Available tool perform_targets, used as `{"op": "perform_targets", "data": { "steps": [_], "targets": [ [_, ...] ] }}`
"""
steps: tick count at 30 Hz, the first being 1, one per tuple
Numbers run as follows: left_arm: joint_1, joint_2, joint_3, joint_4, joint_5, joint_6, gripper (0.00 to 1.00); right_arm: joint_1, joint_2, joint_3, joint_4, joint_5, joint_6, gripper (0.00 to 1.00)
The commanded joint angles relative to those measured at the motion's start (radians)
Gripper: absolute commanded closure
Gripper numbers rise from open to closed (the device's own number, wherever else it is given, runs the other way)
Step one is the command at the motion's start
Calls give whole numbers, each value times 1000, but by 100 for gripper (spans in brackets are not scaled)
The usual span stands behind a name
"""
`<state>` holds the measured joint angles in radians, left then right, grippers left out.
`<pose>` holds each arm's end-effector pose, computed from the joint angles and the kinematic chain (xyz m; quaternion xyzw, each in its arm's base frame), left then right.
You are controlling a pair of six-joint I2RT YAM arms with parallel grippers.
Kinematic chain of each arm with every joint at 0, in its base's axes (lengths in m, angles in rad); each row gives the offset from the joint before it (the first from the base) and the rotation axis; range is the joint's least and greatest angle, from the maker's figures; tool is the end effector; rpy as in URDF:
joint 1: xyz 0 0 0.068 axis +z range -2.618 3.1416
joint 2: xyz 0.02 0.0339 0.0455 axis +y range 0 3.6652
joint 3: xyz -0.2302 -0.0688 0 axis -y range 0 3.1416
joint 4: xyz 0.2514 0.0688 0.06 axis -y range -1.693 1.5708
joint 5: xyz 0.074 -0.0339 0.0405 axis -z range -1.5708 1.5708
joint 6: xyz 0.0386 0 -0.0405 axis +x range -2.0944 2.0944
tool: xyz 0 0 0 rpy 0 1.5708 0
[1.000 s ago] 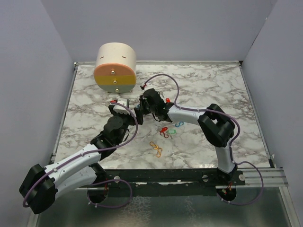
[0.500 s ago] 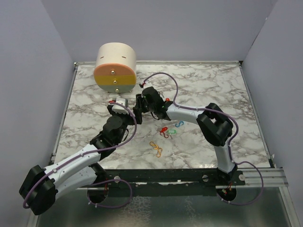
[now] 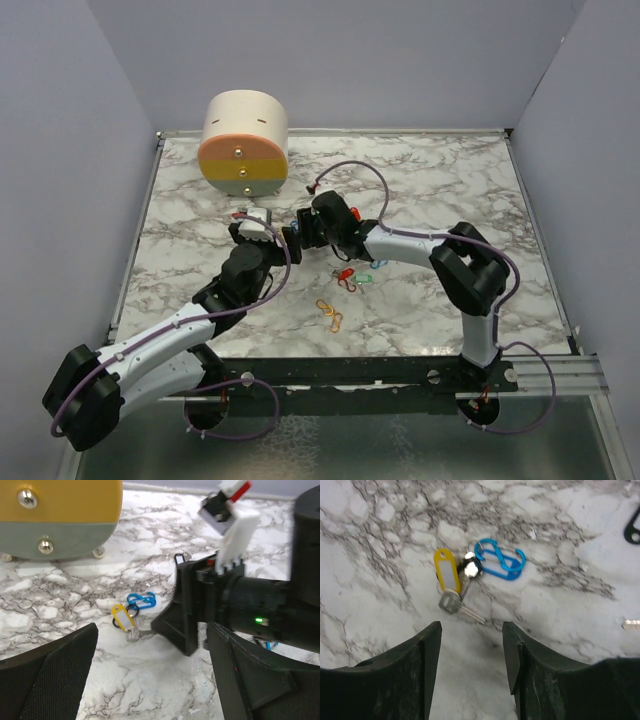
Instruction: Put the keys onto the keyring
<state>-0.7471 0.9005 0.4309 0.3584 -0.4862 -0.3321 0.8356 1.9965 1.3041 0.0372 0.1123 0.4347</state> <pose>0.1852 -0.1470 0.2216 -0.0080 0.7409 -0.1786 0.6473 0.2956 0.3205 0.1404 -0.1540 0.8826 0.2213 0.3851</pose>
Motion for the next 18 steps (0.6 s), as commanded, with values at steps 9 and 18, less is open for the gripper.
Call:
{"op": "perform_targets", "data": {
  "steps": [9,18],
  "targets": [
    [2,143,4,-44,126,-134,12,0,-380,-369,-73,-11,-47,47],
    [-5,171,17,-44,144,-140,13,91,-429,-457,-111,-26,-84,49]
  ]
}}
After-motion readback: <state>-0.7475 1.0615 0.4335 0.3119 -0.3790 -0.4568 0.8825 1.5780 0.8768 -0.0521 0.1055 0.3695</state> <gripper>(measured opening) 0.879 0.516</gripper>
